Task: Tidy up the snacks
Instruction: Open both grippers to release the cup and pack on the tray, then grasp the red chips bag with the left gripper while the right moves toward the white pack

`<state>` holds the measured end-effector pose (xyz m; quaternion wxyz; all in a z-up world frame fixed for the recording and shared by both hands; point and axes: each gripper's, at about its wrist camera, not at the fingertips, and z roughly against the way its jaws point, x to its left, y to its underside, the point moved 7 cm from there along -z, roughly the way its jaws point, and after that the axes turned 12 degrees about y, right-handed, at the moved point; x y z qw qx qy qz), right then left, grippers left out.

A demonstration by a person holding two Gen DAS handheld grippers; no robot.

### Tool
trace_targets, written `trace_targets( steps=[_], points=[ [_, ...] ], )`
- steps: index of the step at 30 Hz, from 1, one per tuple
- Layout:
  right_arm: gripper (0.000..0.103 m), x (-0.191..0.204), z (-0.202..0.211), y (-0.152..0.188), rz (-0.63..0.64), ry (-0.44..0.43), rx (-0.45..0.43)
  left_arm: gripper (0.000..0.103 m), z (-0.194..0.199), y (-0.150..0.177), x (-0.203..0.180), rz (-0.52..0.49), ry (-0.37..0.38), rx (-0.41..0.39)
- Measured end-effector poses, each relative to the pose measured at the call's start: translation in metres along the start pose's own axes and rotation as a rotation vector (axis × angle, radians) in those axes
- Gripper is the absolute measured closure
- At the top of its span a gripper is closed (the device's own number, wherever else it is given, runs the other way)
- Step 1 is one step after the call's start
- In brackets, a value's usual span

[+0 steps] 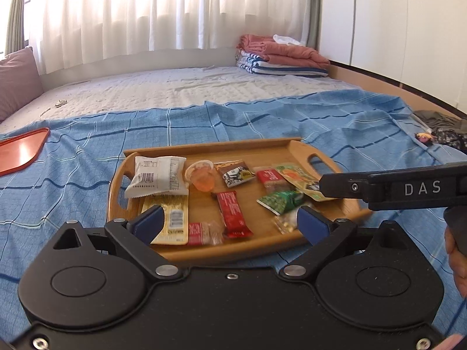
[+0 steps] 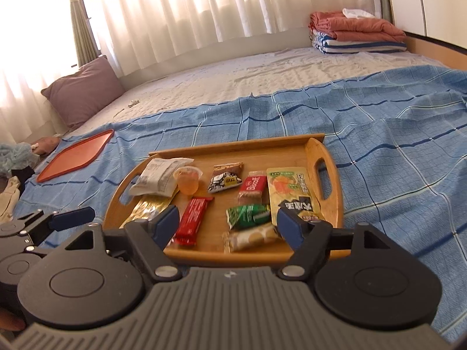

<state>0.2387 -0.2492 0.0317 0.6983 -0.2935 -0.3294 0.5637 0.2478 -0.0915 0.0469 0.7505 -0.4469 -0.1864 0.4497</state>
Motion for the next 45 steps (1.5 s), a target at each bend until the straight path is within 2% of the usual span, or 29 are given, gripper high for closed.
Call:
trace_targets(
  steps=[11,17,26,29,34,36,40,45],
  points=[
    [0.013,0.001,0.039,0.046,0.065,-0.019,-0.049,0.004,0.050,0.047,-0.019,0.005,0.044,0.005],
    [0.013,-0.003,0.044,0.074,0.075,-0.016,-0.038,0.004,0.055,0.073,-0.021,0.006,0.021,0.032],
    [0.013,-0.017,0.052,0.099,0.100,0.040,-0.061,0.004,0.041,0.095,-0.034,0.025,0.072,0.079],
    [0.013,-0.025,0.049,0.098,0.077,0.062,-0.056,0.011,0.032,0.097,-0.036,0.073,0.101,0.088],
    [0.013,-0.036,0.051,0.097,0.053,0.075,-0.065,0.039,0.022,0.101,-0.034,0.144,0.082,0.116],
    [0.012,-0.040,0.054,0.095,0.050,0.088,-0.080,0.042,0.020,0.103,-0.035,0.158,0.090,0.117],
    [0.012,-0.044,0.055,0.094,0.037,0.091,-0.080,0.042,0.017,0.104,-0.039,0.152,0.089,0.107],
    [0.012,-0.037,0.054,0.103,0.077,0.091,-0.070,0.040,0.014,0.105,-0.034,0.190,0.089,0.111]
  ],
)
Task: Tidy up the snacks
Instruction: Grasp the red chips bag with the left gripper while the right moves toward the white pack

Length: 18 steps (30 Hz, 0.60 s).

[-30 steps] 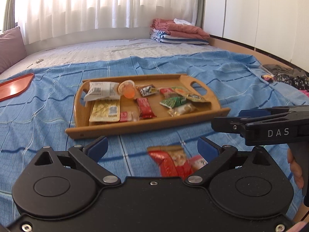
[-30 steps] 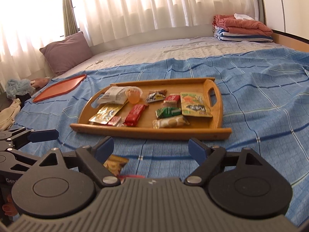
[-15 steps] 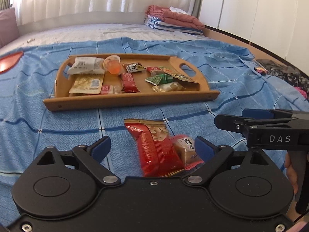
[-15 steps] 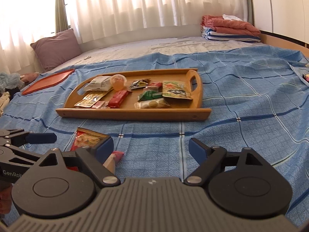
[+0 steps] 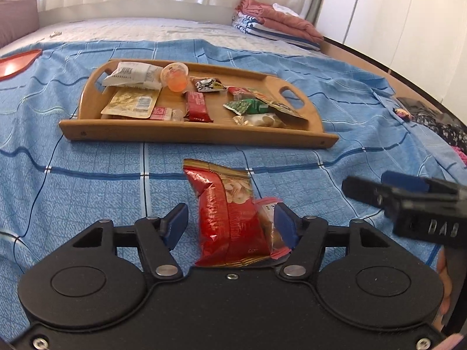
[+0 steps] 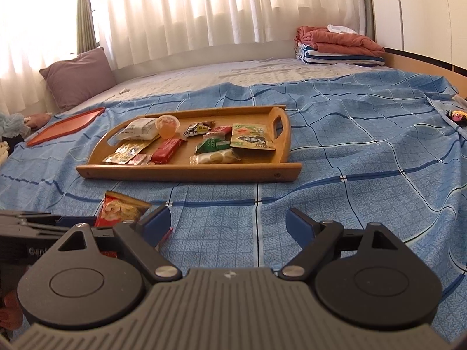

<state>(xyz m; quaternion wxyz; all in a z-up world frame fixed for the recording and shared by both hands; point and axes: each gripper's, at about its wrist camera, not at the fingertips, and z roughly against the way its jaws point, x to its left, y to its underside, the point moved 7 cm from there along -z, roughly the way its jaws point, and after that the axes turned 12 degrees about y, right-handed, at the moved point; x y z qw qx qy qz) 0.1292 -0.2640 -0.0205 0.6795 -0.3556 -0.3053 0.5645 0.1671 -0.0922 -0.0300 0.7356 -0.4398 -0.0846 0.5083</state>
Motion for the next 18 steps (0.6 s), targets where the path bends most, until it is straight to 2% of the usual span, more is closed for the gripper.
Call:
trace_targets(
  steps=[3,11,18],
  points=[
    [0.012,0.007,0.001,0.005,0.037,-0.012,0.002,0.050,0.005,0.000,0.006,0.003,-0.026,-0.010],
    [0.011,0.031,0.004,0.011,0.126,-0.076,-0.001,0.049,0.018,-0.001,0.037,0.038,-0.090,-0.029],
    [0.011,0.062,0.001,0.022,0.187,-0.129,0.022,0.046,0.021,-0.002,0.047,0.039,-0.092,-0.030]
  ],
)
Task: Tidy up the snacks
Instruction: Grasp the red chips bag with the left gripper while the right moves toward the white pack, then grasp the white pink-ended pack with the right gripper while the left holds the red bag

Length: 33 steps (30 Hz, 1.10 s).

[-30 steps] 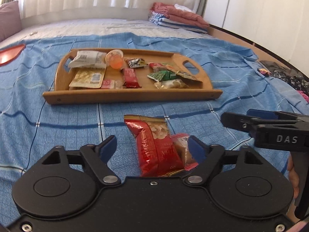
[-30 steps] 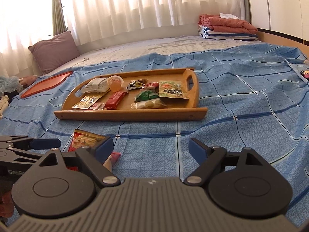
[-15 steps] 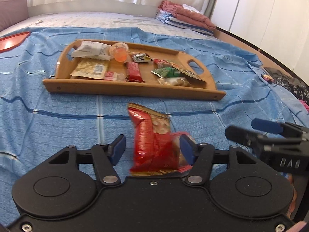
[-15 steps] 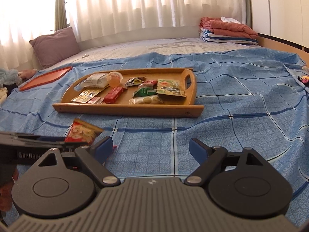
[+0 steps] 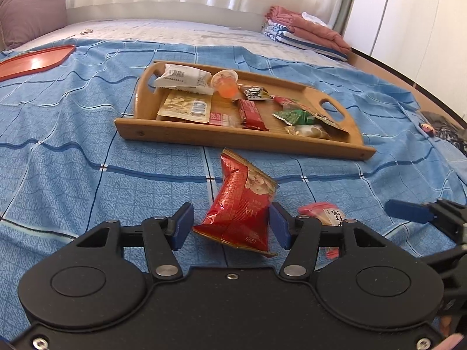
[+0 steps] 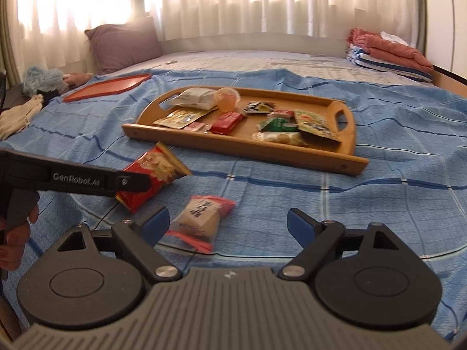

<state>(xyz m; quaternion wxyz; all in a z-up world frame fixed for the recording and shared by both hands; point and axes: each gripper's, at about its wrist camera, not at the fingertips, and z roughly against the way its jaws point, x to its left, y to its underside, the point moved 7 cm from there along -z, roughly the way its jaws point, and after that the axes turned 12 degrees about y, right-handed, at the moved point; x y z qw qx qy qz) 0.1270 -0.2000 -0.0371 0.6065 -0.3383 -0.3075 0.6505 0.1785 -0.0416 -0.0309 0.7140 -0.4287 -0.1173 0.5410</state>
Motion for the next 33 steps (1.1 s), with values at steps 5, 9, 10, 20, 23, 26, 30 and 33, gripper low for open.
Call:
trace_targets(
  steps=[5,9,10,20,23,26,30,33],
  points=[
    [0.011,0.017,-0.007,0.008,0.044,0.031,0.001,0.031,-0.009,0.005,-0.002,-0.037,-0.022,0.036],
    [0.011,0.021,-0.010,0.012,0.033,0.041,0.005,0.027,-0.012,0.005,-0.006,-0.057,-0.020,0.035],
    [0.011,0.021,-0.010,0.013,0.027,0.041,0.005,0.027,-0.013,0.005,-0.006,-0.058,-0.019,0.034],
    [0.011,0.030,-0.015,0.012,0.039,0.028,0.005,0.028,-0.020,0.001,-0.008,-0.094,-0.018,0.035],
    [0.011,0.033,-0.016,0.011,0.043,0.025,0.004,0.029,-0.021,0.000,-0.009,-0.101,-0.010,0.036],
    [0.011,0.032,-0.019,0.011,0.031,0.029,0.010,0.034,-0.021,0.001,-0.010,-0.111,-0.009,0.036],
    [0.011,0.031,-0.021,0.011,0.016,0.028,0.017,0.039,-0.020,0.001,-0.012,-0.113,-0.003,0.035],
    [0.014,0.030,-0.021,0.011,0.011,0.033,0.015,0.046,-0.019,0.001,-0.013,-0.113,0.000,0.030]
  ],
)
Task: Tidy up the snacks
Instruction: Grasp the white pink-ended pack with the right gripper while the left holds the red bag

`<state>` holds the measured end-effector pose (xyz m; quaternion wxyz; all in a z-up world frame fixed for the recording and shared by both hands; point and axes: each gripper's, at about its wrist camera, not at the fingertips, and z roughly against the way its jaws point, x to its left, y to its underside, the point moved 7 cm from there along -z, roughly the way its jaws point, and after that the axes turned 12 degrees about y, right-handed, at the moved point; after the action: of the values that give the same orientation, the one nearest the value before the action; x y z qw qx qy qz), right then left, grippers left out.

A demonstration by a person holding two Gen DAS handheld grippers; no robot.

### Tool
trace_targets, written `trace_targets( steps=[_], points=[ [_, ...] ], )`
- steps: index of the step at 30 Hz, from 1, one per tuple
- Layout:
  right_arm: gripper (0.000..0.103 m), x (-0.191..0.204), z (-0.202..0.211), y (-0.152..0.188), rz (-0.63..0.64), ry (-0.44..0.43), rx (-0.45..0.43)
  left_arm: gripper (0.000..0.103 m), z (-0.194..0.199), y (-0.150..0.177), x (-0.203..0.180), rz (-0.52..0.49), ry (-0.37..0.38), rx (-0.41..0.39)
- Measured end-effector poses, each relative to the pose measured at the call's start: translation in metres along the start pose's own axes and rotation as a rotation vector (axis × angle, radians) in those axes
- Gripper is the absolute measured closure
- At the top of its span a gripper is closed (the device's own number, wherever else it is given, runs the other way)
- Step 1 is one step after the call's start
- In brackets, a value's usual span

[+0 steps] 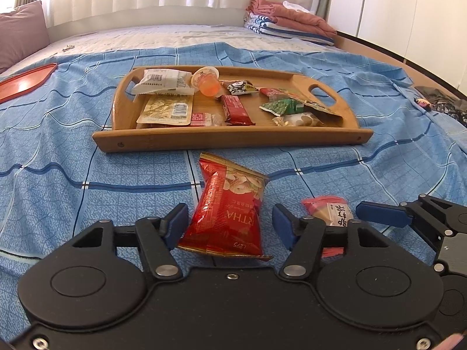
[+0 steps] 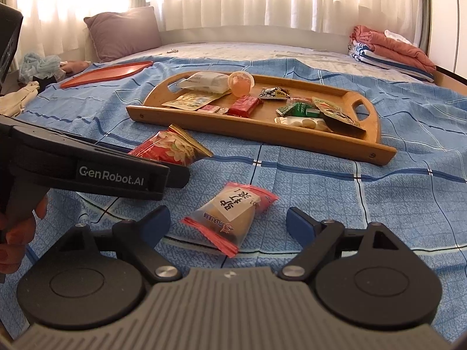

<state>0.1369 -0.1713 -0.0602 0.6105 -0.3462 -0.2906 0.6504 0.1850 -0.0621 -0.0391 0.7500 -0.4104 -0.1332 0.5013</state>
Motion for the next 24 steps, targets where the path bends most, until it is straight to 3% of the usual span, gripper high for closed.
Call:
trace_targets(
  steps=[3,15,19,24],
  points=[
    [0.020,-0.002,0.001,-0.001,-0.010,0.005,-0.003,0.057,0.001,0.000,0.000,-0.005,-0.006,-0.003],
    [0.051,-0.006,0.011,-0.002,-0.031,-0.001,-0.023,0.058,0.015,-0.005,-0.004,-0.067,-0.042,-0.040],
    [0.051,-0.011,0.011,-0.002,-0.041,0.027,-0.020,0.058,0.017,-0.007,-0.005,-0.072,-0.041,-0.042],
    [0.038,-0.014,0.007,-0.006,-0.049,0.058,-0.021,0.058,0.018,-0.006,-0.005,-0.065,-0.044,-0.039]
  ],
)
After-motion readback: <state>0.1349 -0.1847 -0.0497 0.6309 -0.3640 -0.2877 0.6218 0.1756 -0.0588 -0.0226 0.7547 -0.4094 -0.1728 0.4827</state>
